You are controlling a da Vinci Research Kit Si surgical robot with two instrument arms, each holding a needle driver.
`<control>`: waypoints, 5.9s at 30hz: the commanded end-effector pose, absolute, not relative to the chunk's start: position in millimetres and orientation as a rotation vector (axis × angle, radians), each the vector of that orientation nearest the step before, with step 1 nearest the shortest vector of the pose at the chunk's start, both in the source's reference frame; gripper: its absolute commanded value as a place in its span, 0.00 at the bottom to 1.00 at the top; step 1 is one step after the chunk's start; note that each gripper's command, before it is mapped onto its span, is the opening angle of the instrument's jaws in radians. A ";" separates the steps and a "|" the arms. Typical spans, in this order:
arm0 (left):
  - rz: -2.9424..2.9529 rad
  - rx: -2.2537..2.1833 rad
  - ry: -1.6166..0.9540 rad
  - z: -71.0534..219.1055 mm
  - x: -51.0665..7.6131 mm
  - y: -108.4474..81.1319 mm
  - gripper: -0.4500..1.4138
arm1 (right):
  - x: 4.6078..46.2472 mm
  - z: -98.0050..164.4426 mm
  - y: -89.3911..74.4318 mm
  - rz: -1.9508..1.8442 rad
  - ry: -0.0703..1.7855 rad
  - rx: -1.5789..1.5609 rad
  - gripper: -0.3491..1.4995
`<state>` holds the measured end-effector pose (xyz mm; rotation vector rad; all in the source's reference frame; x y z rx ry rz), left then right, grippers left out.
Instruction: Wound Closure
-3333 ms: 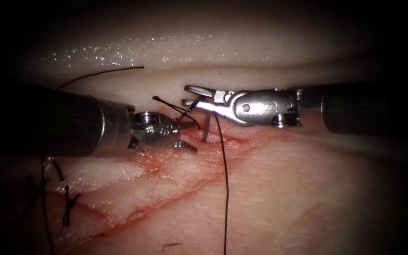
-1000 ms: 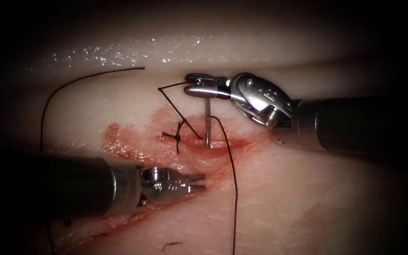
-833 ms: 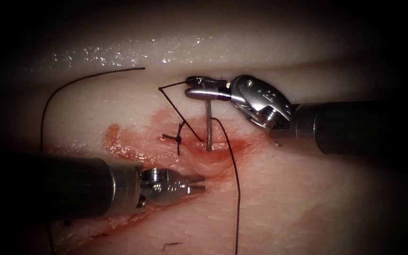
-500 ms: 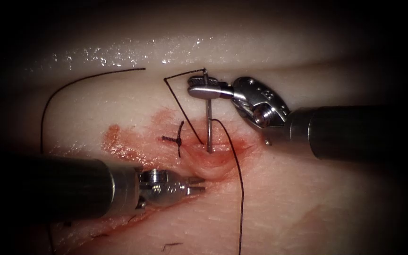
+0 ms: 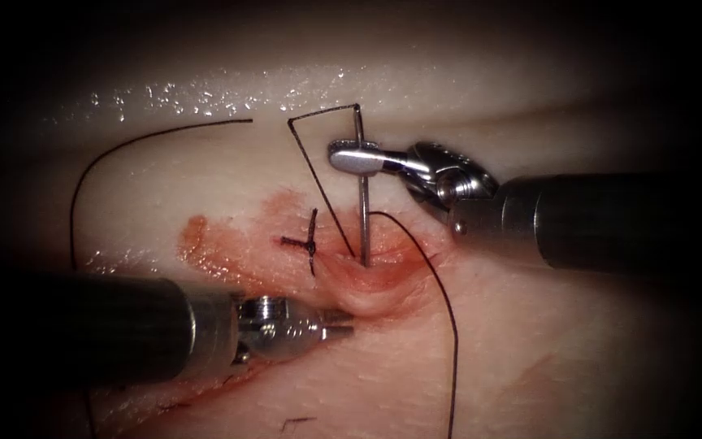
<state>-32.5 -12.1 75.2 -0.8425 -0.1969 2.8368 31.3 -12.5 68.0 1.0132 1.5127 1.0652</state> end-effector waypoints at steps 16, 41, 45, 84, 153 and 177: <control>2.831 -0.842 -0.203 75.7 -32.3 -12.2 0.32 | 34.6 62.7 -20.7 1.237 1.412 1.263 0.00; 2.833 -0.838 -0.201 75.5 -31.8 -11.9 0.31 | 36.2 57.4 -28.4 1.455 1.186 1.587 0.00; 2.834 -0.835 -0.198 75.5 -31.8 -11.9 0.31 | 37.1 56.3 -29.9 1.453 1.160 1.635 0.00; 2.821 -0.827 -0.203 73.1 -32.2 -11.7 0.30 | 31.4 57.5 -21.6 1.341 1.676 0.896 0.73; 2.270 -1.857 -0.717 62.5 -36.5 -16.9 0.00 | 21.7 63.1 -16.8 0.818 1.638 0.357 0.50; 2.561 -1.169 -0.679 58.0 -27.9 -17.0 0.00 | 25.7 60.8 -19.2 0.637 1.543 0.487 0.52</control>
